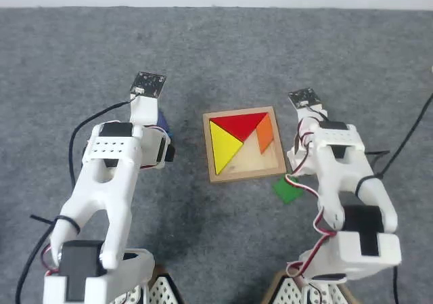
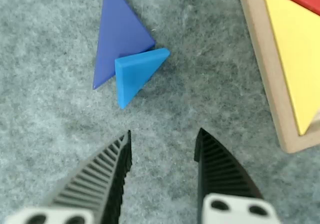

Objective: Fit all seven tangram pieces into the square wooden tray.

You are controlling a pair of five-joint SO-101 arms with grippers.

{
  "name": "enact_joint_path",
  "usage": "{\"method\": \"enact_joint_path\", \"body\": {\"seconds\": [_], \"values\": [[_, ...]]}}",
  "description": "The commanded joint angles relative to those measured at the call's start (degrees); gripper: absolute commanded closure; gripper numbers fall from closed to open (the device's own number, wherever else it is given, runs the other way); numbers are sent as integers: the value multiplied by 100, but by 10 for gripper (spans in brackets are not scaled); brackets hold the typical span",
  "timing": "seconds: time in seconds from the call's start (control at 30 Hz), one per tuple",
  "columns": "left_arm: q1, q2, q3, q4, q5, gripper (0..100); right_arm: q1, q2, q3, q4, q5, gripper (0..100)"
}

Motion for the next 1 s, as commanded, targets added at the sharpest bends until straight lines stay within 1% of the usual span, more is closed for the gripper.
{"method": "enact_joint_path", "body": {"seconds": [0.0, 0.1, 0.23, 0.53, 0.6, 0.67, 0.77, 0.83, 0.97], "values": [[-35, -255, -40, -88, -70, 801, -48, 110, -413, 110, 44, 812], [-35, -255, -40, -88, -70, 801, -48, 127, -440, 101, 9, 817], [-35, -255, -31, -97, -70, 801, -57, 84, -536, 154, 9, 886], [-35, -264, 4, -97, -70, 801, -84, 84, -1231, 875, 62, 889], [-35, -264, 13, -105, -70, 801, -84, 84, -1363, 1174, 237, 863], [-35, -264, 13, -105, -70, 801, -92, 84, -1415, 1464, 519, 809], [-35, -264, 4, -105, -70, 801, -92, 127, -1371, 1604, 580, 739], [-35, -264, 4, -105, -70, 801, -75, 145, -1213, 1560, 580, 727], [-26, -273, 13, -105, -70, 801, -154, 145, -809, 1059, 554, 735]]}}
